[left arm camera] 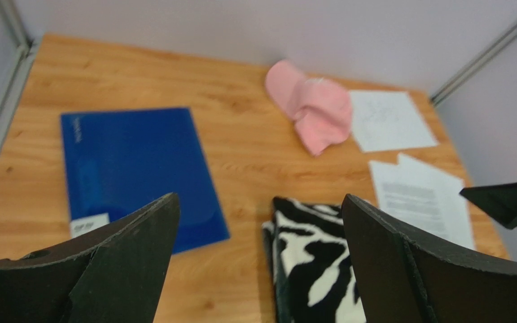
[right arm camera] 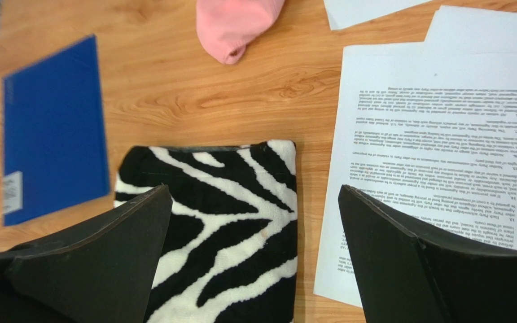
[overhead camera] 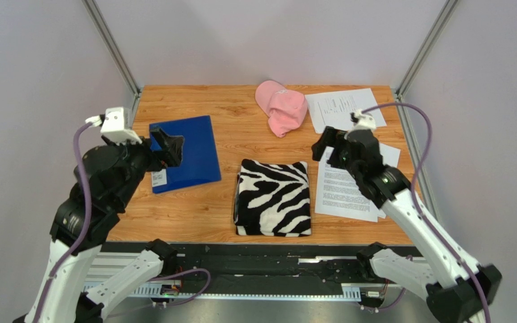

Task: Put the files into the folder
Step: Move the folder to the center of the board.

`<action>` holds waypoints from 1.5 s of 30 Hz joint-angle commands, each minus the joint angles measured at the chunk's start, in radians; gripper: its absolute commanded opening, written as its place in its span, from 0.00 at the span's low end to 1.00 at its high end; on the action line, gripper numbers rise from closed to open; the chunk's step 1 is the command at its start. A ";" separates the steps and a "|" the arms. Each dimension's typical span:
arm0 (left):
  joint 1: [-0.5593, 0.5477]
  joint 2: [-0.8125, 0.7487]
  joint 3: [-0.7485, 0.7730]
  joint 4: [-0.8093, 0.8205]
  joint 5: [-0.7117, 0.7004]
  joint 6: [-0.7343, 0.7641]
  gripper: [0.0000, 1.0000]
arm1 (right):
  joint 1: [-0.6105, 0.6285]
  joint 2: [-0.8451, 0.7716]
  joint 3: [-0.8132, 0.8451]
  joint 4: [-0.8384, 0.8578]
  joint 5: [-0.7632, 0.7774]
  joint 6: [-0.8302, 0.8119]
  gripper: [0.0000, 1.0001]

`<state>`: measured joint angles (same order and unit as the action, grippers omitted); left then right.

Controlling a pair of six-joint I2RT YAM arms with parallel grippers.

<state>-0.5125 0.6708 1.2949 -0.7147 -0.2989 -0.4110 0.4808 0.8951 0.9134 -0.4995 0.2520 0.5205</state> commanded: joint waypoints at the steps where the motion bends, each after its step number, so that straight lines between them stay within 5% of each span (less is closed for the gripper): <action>1: 0.006 0.215 0.162 -0.461 -0.190 0.003 0.99 | 0.013 0.267 0.167 -0.079 -0.097 -0.115 1.00; 4: 0.072 0.277 0.126 -0.508 -0.192 -0.029 0.99 | 0.073 0.477 0.295 0.028 -0.192 -0.111 1.00; 6: 0.254 0.286 0.027 -0.404 -0.097 -0.048 0.99 | 0.123 0.614 0.387 0.062 -0.272 -0.068 1.00; 8: 0.490 0.318 -0.049 -0.310 0.146 -0.057 0.96 | 0.153 0.807 0.549 0.070 -0.380 -0.034 1.00; 11: 0.635 0.458 -0.049 -0.296 0.217 -0.155 0.91 | 0.231 1.033 0.773 0.067 -0.434 -0.007 0.99; 17: 0.657 0.694 -0.014 -0.230 0.105 -0.167 0.88 | 0.304 1.324 1.022 0.050 -0.523 0.035 0.97; 22: 0.651 0.863 0.046 -0.198 0.188 0.119 0.90 | 0.334 1.397 1.053 0.121 -0.579 0.041 0.95; 25: 0.481 0.987 0.101 -0.258 -0.112 0.231 0.91 | 0.340 1.449 1.065 0.188 -0.623 0.076 0.93; 29: 0.339 1.070 0.063 -0.235 -0.269 0.349 0.86 | 0.337 1.512 1.096 0.187 -0.625 0.095 0.84; 38: 0.361 0.972 -0.058 -0.109 -0.096 0.210 0.79 | 0.324 1.579 1.067 0.220 -0.614 0.145 0.72; 41: 0.416 0.969 -0.060 -0.088 -0.004 0.154 0.65 | 0.317 1.591 1.050 0.219 -0.596 0.157 0.72; 45: 0.555 1.003 -0.031 -0.098 0.046 0.103 0.63 | 0.312 1.594 1.033 0.230 -0.586 0.153 0.72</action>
<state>-0.0708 1.6733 1.2343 -0.8425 -0.3260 -0.2241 0.7994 2.4485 1.9648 -0.2771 -0.3683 0.6701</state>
